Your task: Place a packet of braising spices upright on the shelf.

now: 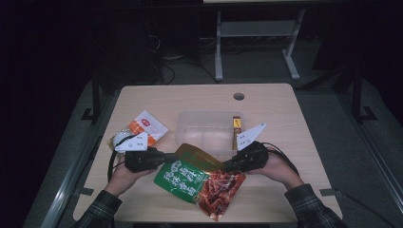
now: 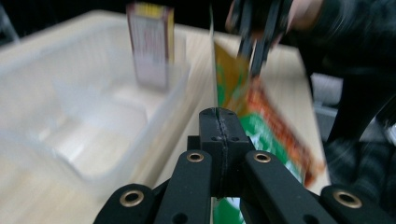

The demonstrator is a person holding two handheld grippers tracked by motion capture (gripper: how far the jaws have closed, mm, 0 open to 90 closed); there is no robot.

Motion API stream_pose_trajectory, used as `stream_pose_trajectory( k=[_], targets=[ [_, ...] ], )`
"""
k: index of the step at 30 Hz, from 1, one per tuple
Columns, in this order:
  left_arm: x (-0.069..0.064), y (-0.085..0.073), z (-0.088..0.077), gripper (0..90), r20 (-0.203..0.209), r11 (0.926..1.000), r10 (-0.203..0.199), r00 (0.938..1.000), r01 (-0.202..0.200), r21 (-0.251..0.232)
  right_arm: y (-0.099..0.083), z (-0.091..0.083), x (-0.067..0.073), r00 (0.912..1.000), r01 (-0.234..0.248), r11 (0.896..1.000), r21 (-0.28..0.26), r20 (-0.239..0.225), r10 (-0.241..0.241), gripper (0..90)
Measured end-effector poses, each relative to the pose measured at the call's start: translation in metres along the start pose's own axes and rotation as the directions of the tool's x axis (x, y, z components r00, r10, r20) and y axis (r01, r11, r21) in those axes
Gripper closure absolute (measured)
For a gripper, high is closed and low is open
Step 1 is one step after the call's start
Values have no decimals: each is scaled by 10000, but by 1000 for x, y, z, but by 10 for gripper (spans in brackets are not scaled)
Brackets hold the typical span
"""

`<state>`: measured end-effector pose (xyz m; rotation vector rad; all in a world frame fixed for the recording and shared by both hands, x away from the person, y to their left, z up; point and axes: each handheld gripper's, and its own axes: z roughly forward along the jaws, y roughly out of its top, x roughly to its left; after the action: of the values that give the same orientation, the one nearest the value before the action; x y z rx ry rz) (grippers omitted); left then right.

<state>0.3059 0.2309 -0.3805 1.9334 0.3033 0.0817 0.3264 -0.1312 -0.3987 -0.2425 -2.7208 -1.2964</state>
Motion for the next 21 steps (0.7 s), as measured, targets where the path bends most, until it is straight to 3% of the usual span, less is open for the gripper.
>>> stream_pose_trajectory(
  k=[4,9,15,17,19,21],
  targets=[
    [-2,14,-4,900,98,9986,292,9995,-287,-445,4,7,-1,9999,132,9998,119,-82,-131,821],
    [-4,32,-3,900,330,9958,738,9967,-718,-573,10,12,-4,9998,193,9998,-21,37,-193,689],
    [-5,48,2,900,547,9908,1208,9912,-1170,-686,22,11,-8,9999,99,9936,-1126,128,-85,542],
    [-5,55,4,900,645,9880,1414,9878,-1368,-715,25,14,-11,9991,363,9922,-1196,242,-336,500],
    [-7,61,5,900,673,9854,1551,9856,-1495,-809,29,17,-13,9987,493,9903,-1303,212,-469,506],
    [-7,65,5,900,681,9825,1648,9840,-1577,-990,34,19,-13,9983,553,9880,-1439,-118,-576,533]
  ],
)
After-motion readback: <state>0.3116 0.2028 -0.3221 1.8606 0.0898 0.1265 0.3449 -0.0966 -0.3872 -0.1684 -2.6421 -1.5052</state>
